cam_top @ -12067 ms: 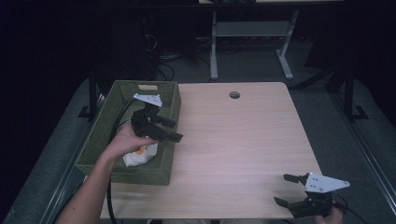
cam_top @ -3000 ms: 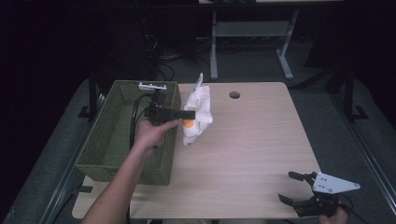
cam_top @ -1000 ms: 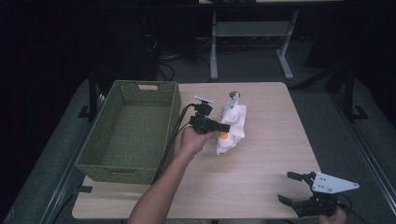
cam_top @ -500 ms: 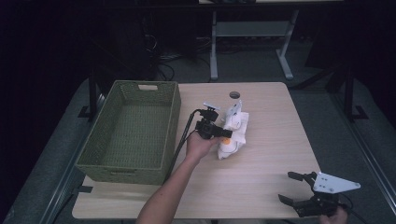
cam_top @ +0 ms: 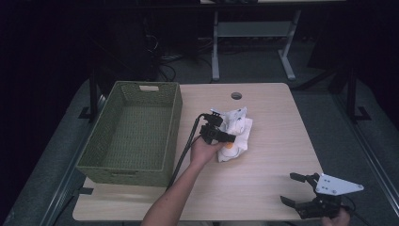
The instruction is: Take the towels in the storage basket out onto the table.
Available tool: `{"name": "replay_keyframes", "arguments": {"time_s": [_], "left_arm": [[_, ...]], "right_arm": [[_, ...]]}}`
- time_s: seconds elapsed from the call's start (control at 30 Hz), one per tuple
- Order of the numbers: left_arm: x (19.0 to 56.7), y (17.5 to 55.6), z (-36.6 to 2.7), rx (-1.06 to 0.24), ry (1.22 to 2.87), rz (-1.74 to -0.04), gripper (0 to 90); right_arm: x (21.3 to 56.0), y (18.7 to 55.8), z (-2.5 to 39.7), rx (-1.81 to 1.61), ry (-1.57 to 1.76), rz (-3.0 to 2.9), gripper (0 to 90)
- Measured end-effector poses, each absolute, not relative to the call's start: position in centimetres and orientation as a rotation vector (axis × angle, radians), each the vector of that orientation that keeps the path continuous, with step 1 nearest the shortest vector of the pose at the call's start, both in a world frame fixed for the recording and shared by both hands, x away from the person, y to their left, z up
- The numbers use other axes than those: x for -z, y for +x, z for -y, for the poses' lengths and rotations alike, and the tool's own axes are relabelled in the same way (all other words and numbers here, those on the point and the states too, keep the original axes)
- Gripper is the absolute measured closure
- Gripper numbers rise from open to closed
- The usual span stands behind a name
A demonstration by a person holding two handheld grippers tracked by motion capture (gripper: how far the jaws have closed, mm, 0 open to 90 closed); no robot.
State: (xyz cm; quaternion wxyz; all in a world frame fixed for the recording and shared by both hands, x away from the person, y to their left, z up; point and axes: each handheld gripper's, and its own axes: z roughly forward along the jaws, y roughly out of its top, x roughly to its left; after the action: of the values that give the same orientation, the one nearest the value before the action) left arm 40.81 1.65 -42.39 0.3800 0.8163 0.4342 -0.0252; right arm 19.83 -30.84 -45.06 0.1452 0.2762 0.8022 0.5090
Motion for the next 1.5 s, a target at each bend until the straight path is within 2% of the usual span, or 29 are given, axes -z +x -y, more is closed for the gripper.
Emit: {"name": "replay_keyframes", "arguments": {"time_s": [0.07, 0.23, 0.5, 0.73, 0.97, 1.5], "left_arm": [[42.4, 40.7, -1.8, 0.042, 2.06, -1.11, 47.0], [41.9, 39.9, -2.3, 0.025, 2.019, -1.079, 42.4], [41.3, 38.9, -2.9, 0.024, 1.996, -1.033, 39.8], [41.1, 37.4, -3.5, -0.048, 2.037, -0.958, 34.6], [41.2, 35.8, -4.4, -0.061, 2.054, -0.922, 28.9], [42.4, 33.5, -6.4, -0.061, 2.009, -0.913, 25.1]], "right_arm": [[45.1, 19.8, 30.9, -1.467, 0.799, -2.312, 13.8], [45.1, 19.9, 30.8, -1.463, 0.796, -2.314, 13.8], [45.1, 19.9, 30.8, -1.458, 0.801, -2.315, 13.8], [45.2, 20.1, 30.7, -1.447, 0.809, -2.314, 13.8], [45.3, 20.2, 30.4, -1.445, 0.814, -2.321, 13.8], [45.9, 20.4, 30.1, -1.405, 0.85, -2.34, 13.8]]}}
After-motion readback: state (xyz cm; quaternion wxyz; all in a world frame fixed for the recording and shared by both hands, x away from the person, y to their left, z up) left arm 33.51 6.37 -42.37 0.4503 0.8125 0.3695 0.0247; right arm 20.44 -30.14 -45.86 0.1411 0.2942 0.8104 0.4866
